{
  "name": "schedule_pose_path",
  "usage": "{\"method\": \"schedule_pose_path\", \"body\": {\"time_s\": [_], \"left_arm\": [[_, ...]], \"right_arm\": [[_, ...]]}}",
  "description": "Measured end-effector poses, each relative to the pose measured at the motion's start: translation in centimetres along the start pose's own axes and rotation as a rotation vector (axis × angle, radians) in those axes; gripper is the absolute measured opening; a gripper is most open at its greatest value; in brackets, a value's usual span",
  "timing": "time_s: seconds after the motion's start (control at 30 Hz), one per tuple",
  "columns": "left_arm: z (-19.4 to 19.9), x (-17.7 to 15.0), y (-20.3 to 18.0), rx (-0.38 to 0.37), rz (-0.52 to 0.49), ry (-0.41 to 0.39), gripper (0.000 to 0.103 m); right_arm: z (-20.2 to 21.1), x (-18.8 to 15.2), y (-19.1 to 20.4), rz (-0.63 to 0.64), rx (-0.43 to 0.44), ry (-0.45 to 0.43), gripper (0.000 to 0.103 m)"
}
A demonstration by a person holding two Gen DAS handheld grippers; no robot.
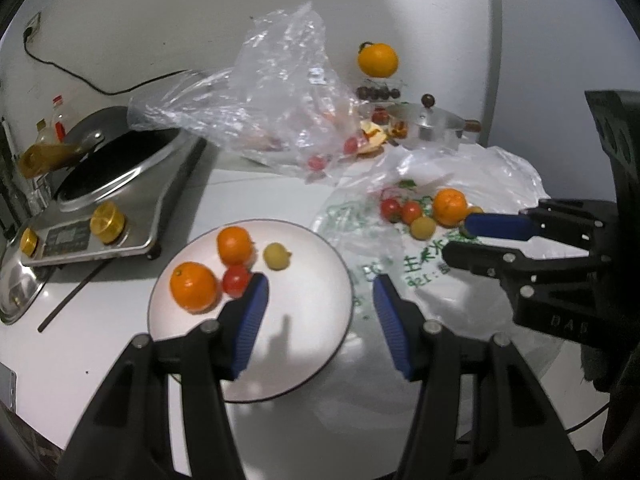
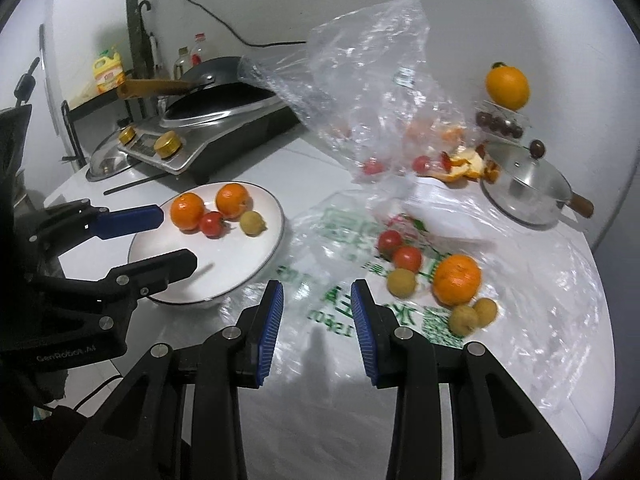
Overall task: Organize fruits
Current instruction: 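Move both tools back over the fruit on the bag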
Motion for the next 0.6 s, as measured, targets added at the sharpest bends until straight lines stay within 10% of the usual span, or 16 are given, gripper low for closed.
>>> {"method": "schedule_pose_path", "body": {"time_s": [0.6], "left_arm": [[-2.0,1.4,-4.3,-0.023,-0.059,0.035,0.056]], "right_arm": [[0.5,-2.3,-6.0,-0.099,-0.040,0.003,0.037]]}}
Point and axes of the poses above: each gripper's, at about its wrist camera, not at the fingertips, and z roughly against the way its jaws point, y to its left, x to its top, the point moved 1 cm from there along -z, roughly the way its jaws point, and after that the axes turned 12 degrees about y, right-handed, at the moved point
